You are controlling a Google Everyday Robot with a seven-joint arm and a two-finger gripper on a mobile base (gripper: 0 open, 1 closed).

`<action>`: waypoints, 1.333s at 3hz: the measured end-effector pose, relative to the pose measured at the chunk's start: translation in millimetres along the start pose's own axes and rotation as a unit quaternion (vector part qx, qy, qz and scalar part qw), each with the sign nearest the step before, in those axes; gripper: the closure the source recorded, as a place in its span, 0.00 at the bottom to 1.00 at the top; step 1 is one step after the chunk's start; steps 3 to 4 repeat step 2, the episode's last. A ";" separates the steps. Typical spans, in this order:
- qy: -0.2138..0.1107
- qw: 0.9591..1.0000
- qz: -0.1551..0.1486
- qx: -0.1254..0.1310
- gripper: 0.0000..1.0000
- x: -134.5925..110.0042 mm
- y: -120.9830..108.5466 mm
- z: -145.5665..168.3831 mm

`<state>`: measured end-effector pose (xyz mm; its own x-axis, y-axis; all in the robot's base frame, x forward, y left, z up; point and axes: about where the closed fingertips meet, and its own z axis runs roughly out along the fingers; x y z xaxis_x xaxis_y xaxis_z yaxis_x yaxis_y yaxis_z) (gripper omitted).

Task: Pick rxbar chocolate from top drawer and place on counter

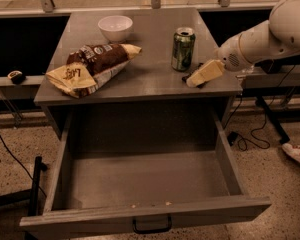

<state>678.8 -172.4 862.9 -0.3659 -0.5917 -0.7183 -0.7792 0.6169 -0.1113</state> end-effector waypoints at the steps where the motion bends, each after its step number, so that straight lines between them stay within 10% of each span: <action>1: -0.020 0.997 -0.071 -0.008 0.00 7.3 18.8 -42.1; 4: -0.016 0.995 -0.103 0.000 0.00 36.8 43.1 -89.1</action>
Offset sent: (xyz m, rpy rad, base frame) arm -0.1598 -0.0804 0.0390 -0.1378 -0.1706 0.1755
